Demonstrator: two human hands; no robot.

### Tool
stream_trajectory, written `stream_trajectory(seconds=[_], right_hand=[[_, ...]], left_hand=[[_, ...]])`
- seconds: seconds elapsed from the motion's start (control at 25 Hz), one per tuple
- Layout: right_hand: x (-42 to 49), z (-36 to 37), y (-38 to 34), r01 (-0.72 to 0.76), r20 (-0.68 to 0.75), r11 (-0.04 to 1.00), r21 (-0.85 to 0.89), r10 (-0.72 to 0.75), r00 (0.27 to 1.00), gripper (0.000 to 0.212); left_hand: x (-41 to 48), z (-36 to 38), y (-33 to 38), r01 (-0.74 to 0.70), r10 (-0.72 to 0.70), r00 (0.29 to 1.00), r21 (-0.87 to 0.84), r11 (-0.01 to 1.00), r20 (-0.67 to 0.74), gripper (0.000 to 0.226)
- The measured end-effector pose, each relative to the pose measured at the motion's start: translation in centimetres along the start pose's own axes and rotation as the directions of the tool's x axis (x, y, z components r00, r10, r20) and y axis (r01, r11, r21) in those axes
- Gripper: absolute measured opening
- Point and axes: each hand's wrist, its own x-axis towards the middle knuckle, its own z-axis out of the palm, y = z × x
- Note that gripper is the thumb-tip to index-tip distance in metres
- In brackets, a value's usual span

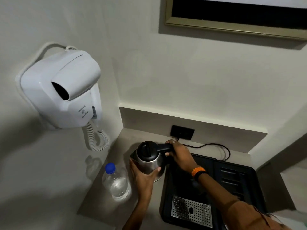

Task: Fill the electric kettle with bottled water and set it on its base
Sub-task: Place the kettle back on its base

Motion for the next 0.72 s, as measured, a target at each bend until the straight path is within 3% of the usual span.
stream_trajectory(seconds=[0.12,0.28,0.48,0.72], right_hand=[[-1.2,-2.4,-0.1,0.007,-0.109,0.997,0.081,0.001,0.994,0.037],[-4.7,-7.1,2.2,-0.045,-0.213,0.995,0.094,0.064,0.975,0.039],[-9.8,-10.6,5.6,-0.171,-0.316,0.984,0.052,0.179,0.932,0.044],[-14.4,-11.1,8.2,-0.278,-0.308,0.955,0.104,0.297,0.904,0.044]], left_hand=[[0.2,0.3,1.4,-0.116,0.116,0.993,-0.017,0.993,0.008,0.134],[0.3,2.8,3.1,-0.271,0.269,0.946,-0.015,0.962,0.180,0.136],[-1.5,6.0,3.3,-0.190,0.203,0.866,-0.074,0.979,0.457,0.134],[-3.5,8.0,1.3,-0.203,0.166,0.802,0.000,0.979,0.573,0.128]])
